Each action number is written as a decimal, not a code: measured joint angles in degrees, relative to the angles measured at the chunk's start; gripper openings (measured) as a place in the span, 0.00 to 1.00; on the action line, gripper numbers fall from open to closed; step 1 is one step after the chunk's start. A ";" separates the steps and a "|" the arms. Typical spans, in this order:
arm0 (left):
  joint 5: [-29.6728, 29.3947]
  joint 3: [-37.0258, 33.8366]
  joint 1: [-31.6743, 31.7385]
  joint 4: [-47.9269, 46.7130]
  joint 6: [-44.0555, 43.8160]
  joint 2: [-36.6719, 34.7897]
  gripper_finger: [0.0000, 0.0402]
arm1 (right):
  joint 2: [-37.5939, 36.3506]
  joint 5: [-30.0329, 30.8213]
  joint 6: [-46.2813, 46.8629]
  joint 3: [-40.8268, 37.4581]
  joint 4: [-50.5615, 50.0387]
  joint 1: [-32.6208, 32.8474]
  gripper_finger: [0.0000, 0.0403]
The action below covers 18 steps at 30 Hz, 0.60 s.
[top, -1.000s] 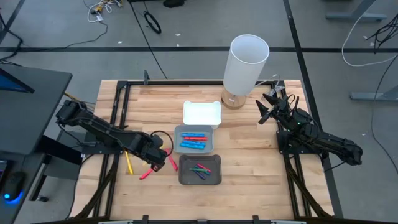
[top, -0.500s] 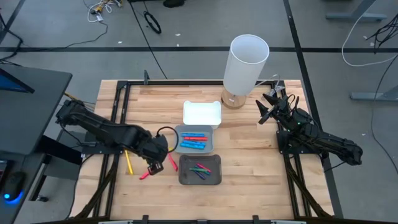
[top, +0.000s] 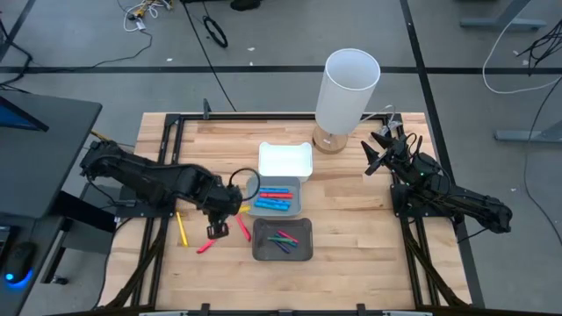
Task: Pick & Place Markers
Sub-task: Put the right yellow marker pen into the white bin
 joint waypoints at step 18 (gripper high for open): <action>0.36 10.61 12.53 -0.79 13.80 12.37 0.08 | 0.00 0.00 0.00 -0.01 0.00 0.00 0.62</action>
